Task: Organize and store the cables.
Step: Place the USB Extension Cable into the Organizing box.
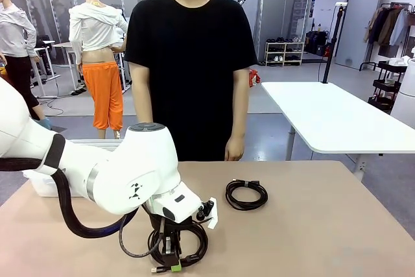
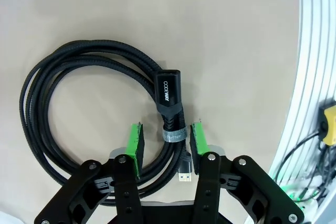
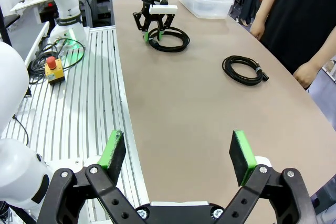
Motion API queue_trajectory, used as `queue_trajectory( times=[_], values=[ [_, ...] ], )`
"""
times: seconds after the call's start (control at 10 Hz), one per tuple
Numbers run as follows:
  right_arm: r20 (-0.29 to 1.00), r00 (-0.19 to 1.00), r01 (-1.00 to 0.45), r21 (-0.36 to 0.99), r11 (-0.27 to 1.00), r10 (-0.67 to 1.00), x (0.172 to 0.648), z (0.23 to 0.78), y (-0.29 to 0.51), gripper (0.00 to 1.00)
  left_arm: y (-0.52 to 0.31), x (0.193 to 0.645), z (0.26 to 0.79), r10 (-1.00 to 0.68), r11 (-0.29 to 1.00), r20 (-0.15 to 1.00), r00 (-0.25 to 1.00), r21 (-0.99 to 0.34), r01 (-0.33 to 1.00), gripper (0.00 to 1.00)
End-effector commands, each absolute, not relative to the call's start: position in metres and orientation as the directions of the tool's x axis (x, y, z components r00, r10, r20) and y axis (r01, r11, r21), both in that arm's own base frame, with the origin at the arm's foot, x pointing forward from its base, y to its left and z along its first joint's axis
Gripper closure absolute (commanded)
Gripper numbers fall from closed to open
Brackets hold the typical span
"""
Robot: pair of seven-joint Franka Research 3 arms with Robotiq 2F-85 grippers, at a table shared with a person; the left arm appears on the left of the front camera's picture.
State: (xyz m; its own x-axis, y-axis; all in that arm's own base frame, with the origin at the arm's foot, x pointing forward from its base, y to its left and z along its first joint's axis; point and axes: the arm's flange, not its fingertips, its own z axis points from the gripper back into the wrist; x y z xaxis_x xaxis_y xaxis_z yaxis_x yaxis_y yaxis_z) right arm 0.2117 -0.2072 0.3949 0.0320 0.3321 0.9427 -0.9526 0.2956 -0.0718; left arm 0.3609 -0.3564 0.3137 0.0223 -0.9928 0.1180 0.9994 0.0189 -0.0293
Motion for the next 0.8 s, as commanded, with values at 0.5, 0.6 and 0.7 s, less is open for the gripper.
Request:
queue_trajectory(
  times=[0.5, 0.6, 0.7],
  values=[
    [0.946, 0.016, -0.951, -0.085, 0.296, 0.324, 0.2121, 0.3984, -0.2093, 0.0, -0.36, 0.3609, 0.311, -0.99, 0.002, 0.139, 0.006, -0.03, 1.0, 1.0],
    [0.946, 0.016, -0.951, -0.085, 0.296, 0.324, 0.2121, 0.3984, -0.2093, 0.0, -0.3597, 0.3602, 0.3105, -0.99, 0.001, 0.138, 0.006, -0.03, 1.0, 1.0],
    [0.946, 0.016, -0.951, -0.085, 0.296, 0.324, 0.2121, 0.3984, -0.2093, 0.0, -0.3595, 0.3598, 0.3107, -0.99, 0.003, 0.138, 0.007, -0.028, 1.0, 1.0]
  ],
)
